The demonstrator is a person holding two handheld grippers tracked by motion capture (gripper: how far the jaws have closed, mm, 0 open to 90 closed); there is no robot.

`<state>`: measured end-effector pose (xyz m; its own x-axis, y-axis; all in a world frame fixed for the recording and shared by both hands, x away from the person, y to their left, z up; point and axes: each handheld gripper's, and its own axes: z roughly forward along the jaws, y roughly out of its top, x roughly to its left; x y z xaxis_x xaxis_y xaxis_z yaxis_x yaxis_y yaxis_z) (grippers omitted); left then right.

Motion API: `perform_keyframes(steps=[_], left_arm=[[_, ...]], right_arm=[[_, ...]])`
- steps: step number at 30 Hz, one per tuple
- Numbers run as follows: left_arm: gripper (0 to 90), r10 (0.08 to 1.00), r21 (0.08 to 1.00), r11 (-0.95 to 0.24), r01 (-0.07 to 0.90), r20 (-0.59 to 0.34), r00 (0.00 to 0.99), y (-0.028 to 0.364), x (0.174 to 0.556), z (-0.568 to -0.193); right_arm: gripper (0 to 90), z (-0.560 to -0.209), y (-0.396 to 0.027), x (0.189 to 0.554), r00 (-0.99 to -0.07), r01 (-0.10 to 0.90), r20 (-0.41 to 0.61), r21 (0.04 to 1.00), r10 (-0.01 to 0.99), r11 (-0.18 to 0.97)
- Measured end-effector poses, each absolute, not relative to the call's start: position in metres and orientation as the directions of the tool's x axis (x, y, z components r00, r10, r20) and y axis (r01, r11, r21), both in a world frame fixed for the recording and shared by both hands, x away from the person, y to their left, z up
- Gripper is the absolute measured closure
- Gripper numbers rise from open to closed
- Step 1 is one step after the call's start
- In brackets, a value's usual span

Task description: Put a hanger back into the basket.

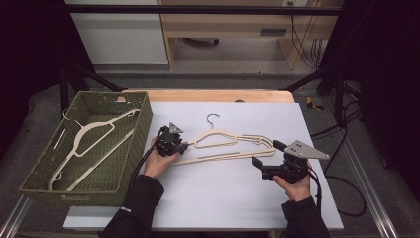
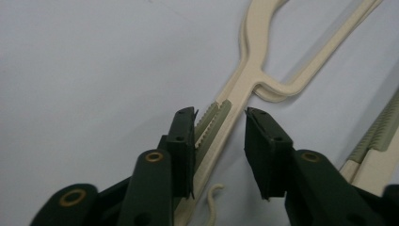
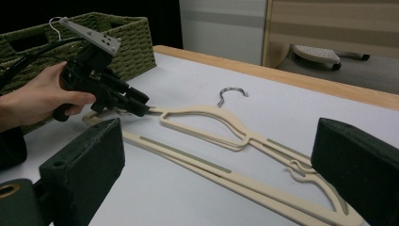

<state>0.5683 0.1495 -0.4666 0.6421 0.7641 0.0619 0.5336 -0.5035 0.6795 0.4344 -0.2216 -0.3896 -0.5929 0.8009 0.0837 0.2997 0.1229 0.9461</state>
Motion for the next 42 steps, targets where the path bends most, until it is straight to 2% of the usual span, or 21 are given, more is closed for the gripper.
perform_keyframes(steps=[3,10,13,17,22,27,29,32,37,42], left_arm=[[71.7,0.761,0.667,-0.513,0.540,0.063,0.646,0.150,0.566,-0.465],[75.5,0.721,0.652,-0.550,0.522,0.054,0.691,0.149,0.557,-0.465],[75.7,0.707,0.646,-0.568,0.510,0.067,0.704,0.148,0.554,-0.465],[68.9,0.716,0.640,-0.555,0.531,0.042,0.697,0.149,0.556,-0.468],[73.1,0.727,0.639,-0.536,0.552,0.016,0.687,0.149,0.556,-0.467],[77.8,0.693,0.624,-0.555,0.549,-0.017,0.720,0.146,0.551,-0.464],[78.1,0.696,0.627,-0.557,0.545,-0.007,0.718,0.144,0.550,-0.466],[74.7,0.695,0.634,-0.530,0.563,-0.055,0.717,0.148,0.553,-0.467],[73.0,0.703,0.623,-0.560,0.546,0.010,0.711,0.140,0.548,-0.467],[78.6,0.700,0.615,-0.569,0.546,0.013,0.714,0.140,0.549,-0.466]], right_arm=[[3.9,-0.390,-0.221,0.435,-0.592,0.301,0.084,0.946,0.801,0.124],[3.9,-0.390,-0.221,0.435,-0.593,0.304,0.084,0.945,0.801,0.125],[3.9,-0.390,-0.221,0.434,-0.593,0.304,0.085,0.944,0.800,0.125],[3.9,-0.390,-0.220,0.435,-0.595,0.304,0.084,0.944,0.800,0.127],[4.1,-0.390,-0.221,0.435,-0.594,0.304,0.084,0.944,0.800,0.126],[4.1,-0.391,-0.221,0.435,-0.594,0.306,0.085,0.943,0.800,0.127],[4.2,-0.391,-0.220,0.435,-0.595,0.306,0.086,0.944,0.799,0.127],[4.2,-0.391,-0.220,0.435,-0.598,0.304,0.083,0.944,0.797,0.130],[4.4,-0.392,-0.219,0.437,-0.599,0.309,0.085,0.942,0.796,0.132],[4.7,-0.394,-0.215,0.441,-0.603,0.316,0.086,0.938,0.793,0.139]])
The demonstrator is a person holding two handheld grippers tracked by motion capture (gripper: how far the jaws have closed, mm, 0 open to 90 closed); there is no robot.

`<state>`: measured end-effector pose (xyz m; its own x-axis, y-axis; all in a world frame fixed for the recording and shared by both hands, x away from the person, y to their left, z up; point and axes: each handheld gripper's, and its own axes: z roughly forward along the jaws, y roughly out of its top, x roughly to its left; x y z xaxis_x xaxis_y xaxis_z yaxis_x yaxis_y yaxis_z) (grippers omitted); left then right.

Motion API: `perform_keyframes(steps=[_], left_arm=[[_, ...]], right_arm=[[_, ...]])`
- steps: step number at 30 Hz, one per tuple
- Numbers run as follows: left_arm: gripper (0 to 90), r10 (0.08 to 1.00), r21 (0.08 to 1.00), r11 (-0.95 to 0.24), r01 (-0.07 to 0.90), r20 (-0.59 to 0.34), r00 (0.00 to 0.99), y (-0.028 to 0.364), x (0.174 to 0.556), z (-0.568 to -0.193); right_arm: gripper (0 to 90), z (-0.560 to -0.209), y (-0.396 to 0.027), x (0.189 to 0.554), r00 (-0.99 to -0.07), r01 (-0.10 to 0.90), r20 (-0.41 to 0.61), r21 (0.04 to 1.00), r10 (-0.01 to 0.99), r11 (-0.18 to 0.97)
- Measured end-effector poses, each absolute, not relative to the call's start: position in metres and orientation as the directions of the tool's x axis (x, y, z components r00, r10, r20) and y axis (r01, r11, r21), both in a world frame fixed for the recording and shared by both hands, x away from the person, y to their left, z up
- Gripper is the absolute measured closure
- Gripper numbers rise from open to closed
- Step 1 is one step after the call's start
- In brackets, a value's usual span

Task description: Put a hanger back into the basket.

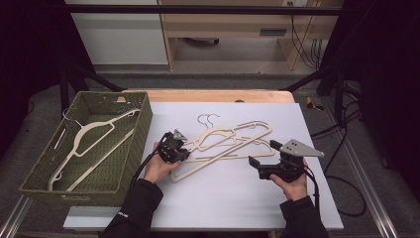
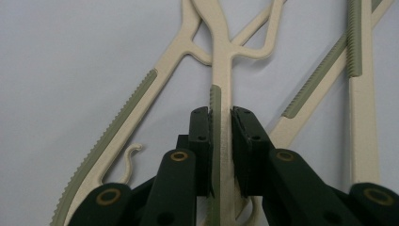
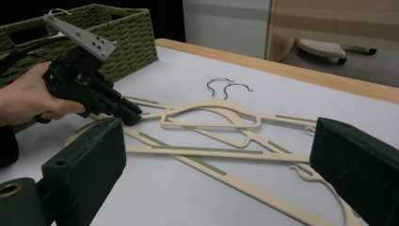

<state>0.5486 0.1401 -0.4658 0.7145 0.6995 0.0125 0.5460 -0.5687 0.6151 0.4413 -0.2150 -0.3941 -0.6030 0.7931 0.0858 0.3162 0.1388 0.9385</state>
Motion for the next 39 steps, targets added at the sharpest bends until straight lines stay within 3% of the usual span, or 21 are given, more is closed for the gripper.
perform_keyframes(steps=[23,39], left_arm=[[79.2,0.706,0.749,-0.534,0.392,0.140,0.694,0.149,0.492,-0.412],[79.2,0.698,0.763,-0.551,0.337,0.200,0.688,0.150,0.468,-0.410]], right_arm=[[8.9,-0.404,-0.162,0.493,-0.637,0.366,0.112,0.915,0.763,0.171],[20.6,-0.410,-0.097,0.552,-0.614,0.422,0.120,0.885,0.780,0.196]])
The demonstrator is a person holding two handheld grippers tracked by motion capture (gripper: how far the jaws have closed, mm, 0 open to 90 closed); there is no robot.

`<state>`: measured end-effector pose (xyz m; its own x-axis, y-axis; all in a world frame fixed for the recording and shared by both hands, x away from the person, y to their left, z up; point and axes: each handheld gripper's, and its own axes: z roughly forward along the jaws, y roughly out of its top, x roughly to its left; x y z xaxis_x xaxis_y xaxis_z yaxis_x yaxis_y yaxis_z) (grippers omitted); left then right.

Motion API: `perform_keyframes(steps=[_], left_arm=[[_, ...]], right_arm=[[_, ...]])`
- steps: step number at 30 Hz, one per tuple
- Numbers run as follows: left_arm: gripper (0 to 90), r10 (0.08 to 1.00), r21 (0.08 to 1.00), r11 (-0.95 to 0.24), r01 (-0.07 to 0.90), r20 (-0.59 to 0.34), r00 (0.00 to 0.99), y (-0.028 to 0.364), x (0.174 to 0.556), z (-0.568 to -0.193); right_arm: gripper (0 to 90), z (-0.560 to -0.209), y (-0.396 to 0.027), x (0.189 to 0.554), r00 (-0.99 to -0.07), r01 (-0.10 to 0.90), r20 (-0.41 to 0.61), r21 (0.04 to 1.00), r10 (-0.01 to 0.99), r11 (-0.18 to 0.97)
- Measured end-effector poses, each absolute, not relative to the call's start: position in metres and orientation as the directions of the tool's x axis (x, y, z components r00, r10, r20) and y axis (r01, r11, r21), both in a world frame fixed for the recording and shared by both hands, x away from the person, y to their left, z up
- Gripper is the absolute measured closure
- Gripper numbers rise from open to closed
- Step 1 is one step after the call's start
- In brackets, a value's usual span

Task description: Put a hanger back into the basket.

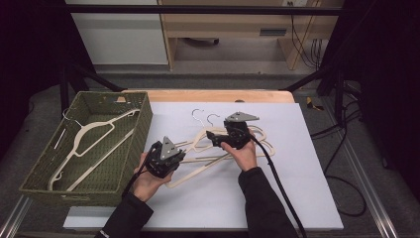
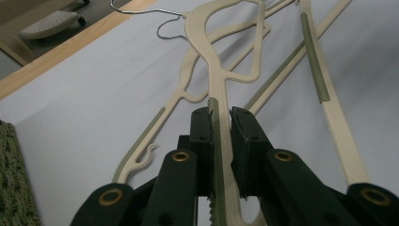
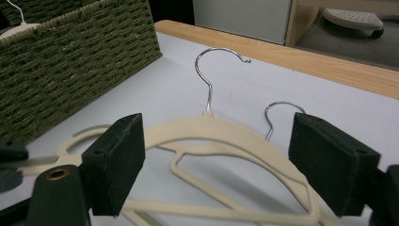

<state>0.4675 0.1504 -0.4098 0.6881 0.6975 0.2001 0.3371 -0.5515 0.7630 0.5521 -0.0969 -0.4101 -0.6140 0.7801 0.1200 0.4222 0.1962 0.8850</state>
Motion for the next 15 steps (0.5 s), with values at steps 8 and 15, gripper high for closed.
perform_keyframes(steps=[8,15], left_arm=[[79.2,0.700,0.765,-0.547,0.339,0.197,0.686,0.148,0.463,-0.411],[79.2,0.687,0.758,-0.563,0.330,0.208,0.696,0.145,0.460,-0.411]], right_arm=[[33.8,-0.416,-0.067,0.575,-0.603,0.445,0.096,0.865,0.792,0.234],[49.9,-0.423,-0.054,0.593,-0.585,0.494,0.114,0.836,0.803,0.241]])
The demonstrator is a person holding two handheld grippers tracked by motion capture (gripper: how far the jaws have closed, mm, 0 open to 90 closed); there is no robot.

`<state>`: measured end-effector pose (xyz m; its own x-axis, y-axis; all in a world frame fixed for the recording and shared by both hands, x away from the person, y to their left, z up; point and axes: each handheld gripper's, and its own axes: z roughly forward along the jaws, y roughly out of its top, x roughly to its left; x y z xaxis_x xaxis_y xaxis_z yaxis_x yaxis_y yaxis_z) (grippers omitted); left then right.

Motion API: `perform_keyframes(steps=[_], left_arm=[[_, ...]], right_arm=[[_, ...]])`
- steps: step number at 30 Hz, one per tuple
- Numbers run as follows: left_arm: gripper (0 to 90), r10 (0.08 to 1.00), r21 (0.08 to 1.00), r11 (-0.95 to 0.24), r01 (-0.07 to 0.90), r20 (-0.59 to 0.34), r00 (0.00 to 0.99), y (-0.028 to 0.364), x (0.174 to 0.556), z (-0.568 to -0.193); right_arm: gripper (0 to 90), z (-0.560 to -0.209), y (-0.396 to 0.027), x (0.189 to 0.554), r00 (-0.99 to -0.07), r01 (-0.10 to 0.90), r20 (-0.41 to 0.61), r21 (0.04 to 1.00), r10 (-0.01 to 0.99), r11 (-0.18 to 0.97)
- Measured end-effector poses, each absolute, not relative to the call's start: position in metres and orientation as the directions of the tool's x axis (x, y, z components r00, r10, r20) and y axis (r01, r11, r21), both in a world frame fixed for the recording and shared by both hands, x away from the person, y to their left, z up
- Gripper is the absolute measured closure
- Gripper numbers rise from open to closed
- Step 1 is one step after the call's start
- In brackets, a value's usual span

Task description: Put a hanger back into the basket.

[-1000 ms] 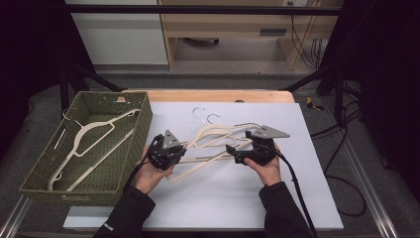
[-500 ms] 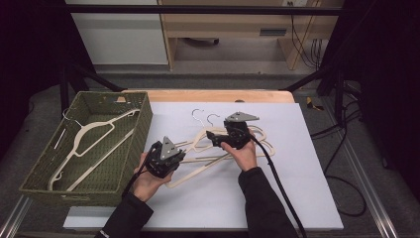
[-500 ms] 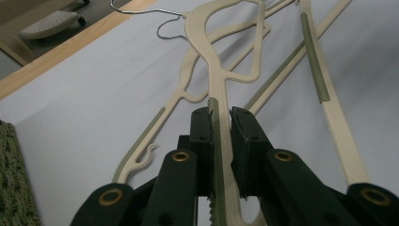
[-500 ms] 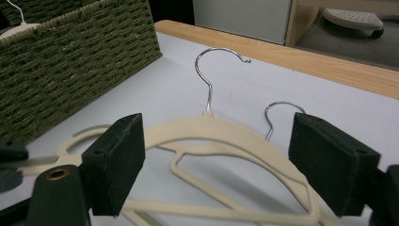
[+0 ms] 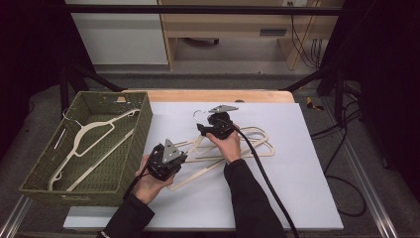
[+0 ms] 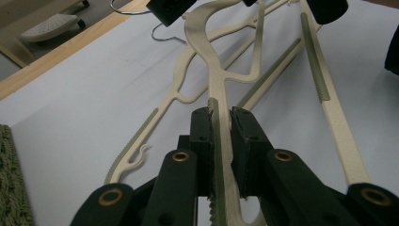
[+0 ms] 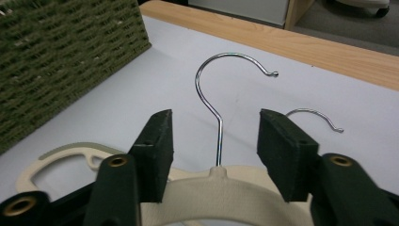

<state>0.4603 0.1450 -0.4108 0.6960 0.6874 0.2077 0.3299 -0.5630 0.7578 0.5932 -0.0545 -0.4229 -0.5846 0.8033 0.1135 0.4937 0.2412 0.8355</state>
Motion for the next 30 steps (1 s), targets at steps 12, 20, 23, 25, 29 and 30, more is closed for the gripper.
perform_keyframes(steps=[12,20,23,25,29,30], left_arm=[[79.2,0.677,0.749,-0.576,0.327,0.213,0.705,0.139,0.459,-0.417],[79.1,0.671,0.743,-0.586,0.324,0.221,0.708,0.139,0.455,-0.423],[79.1,0.672,0.746,-0.577,0.331,0.204,0.712,0.140,0.455,-0.426],[79.0,0.675,0.740,-0.577,0.345,0.194,0.711,0.140,0.455,-0.428],[78.8,0.679,0.735,-0.556,0.387,0.133,0.722,0.140,0.459,-0.434],[78.8,0.678,0.731,-0.559,0.391,0.132,0.723,0.140,0.460,-0.435]], right_arm=[[84.2,-0.437,-0.058,0.607,-0.584,0.596,0.195,0.762,0.788,0.253],[88.2,-0.430,-0.061,0.601,-0.579,0.590,0.181,0.766,0.795,0.255],[88.5,-0.428,-0.060,0.596,-0.578,0.583,0.166,0.770,0.799,0.262],[88.6,-0.427,-0.061,0.592,-0.579,0.571,0.158,0.778,0.800,0.260],[88.9,-0.425,-0.067,0.583,-0.583,0.546,0.170,0.806,0.794,0.228],[89.0,-0.425,-0.068,0.581,-0.585,0.537,0.166,0.813,0.793,0.226]])
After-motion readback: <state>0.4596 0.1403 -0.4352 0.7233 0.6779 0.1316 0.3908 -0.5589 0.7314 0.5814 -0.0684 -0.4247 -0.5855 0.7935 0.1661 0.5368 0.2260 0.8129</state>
